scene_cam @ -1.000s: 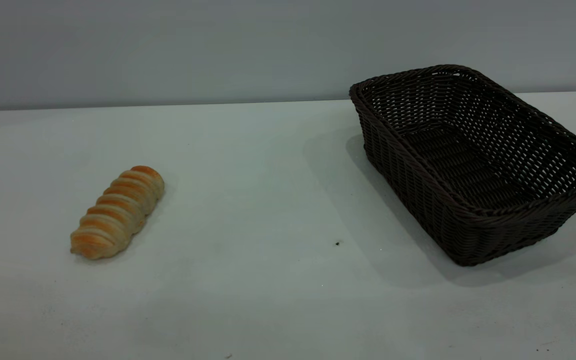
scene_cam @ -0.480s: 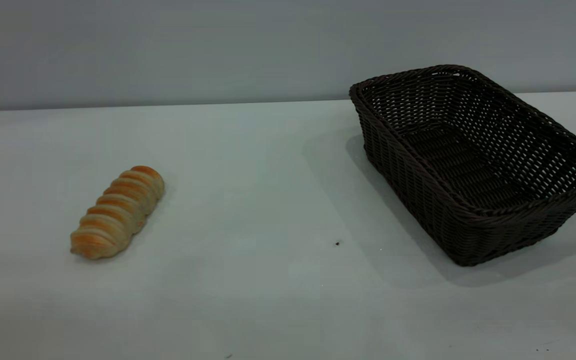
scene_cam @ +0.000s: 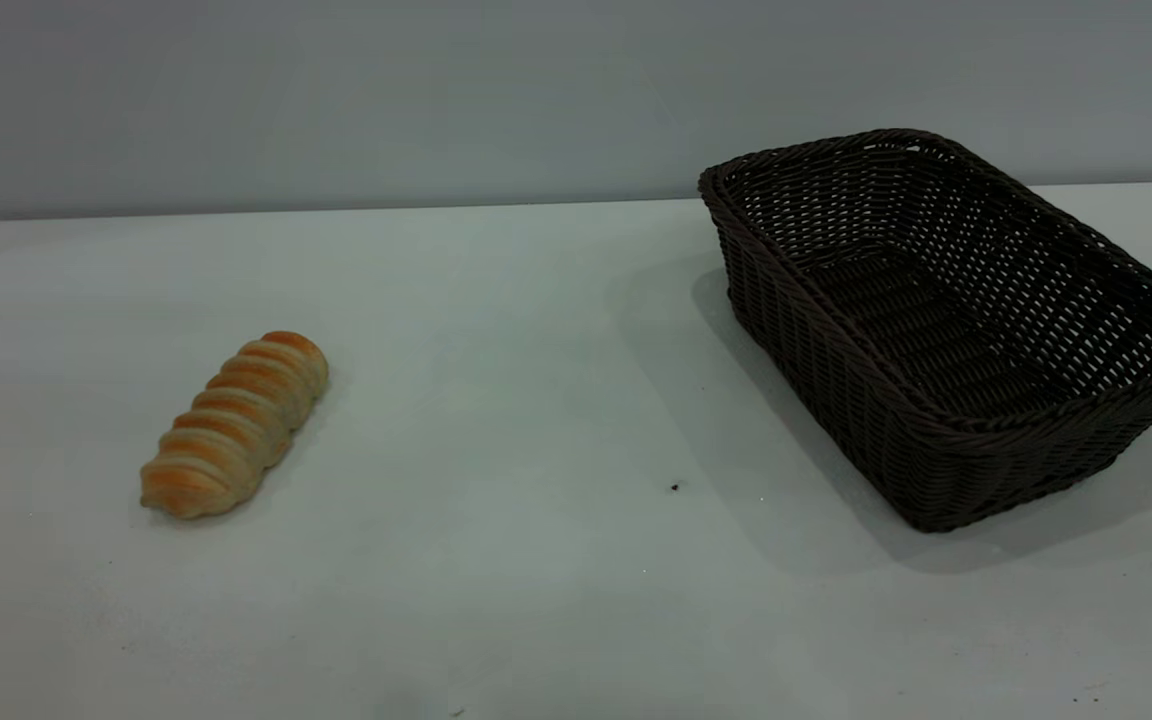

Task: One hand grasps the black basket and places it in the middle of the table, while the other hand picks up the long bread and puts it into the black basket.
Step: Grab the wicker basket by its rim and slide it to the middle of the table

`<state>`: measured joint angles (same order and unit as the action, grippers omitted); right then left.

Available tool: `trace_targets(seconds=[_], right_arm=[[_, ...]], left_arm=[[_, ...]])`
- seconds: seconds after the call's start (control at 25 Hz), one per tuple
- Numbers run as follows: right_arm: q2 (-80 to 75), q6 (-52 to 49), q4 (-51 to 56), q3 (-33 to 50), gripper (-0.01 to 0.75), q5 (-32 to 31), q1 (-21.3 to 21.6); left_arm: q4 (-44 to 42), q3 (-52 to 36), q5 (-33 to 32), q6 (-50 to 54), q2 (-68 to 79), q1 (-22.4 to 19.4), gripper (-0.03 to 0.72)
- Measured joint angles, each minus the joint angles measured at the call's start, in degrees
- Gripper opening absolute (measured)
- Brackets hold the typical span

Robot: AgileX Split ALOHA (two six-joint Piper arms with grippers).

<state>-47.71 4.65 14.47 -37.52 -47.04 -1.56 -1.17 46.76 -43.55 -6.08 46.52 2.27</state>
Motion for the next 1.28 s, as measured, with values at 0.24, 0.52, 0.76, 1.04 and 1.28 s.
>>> trace_targets(seconds=[0.24, 0.52, 0.76, 1.04, 1.28], right_arm=[[-20.21, -0.02, 13.09, -0.12, 0.592, 7.97, 0.00], [-40.93, 0.00, 30.21, -0.35, 0.592, 17.53, 0.00], [-51.96, 2.41, 44.21, -0.47, 0.592, 24.88, 0.00], [-56.04, 12.25, 59.21, -1.71, 0.592, 27.49, 0.00], [-60.93, 12.87, 65.34, -4.57, 0.563, 31.46, 0.00]], left_arm=[[3.33, 0.53, 5.75, -0.20, 9.98, 0.00, 0.592], [3.59, 0.53, 6.83, -0.23, 12.82, 0.00, 0.592], [3.72, 0.53, 6.89, -0.30, 12.82, 0.00, 0.592], [3.77, 0.53, 7.07, -0.30, 12.82, 0.00, 0.592], [3.77, 0.53, 7.19, -0.34, 12.82, 0.00, 0.592]])
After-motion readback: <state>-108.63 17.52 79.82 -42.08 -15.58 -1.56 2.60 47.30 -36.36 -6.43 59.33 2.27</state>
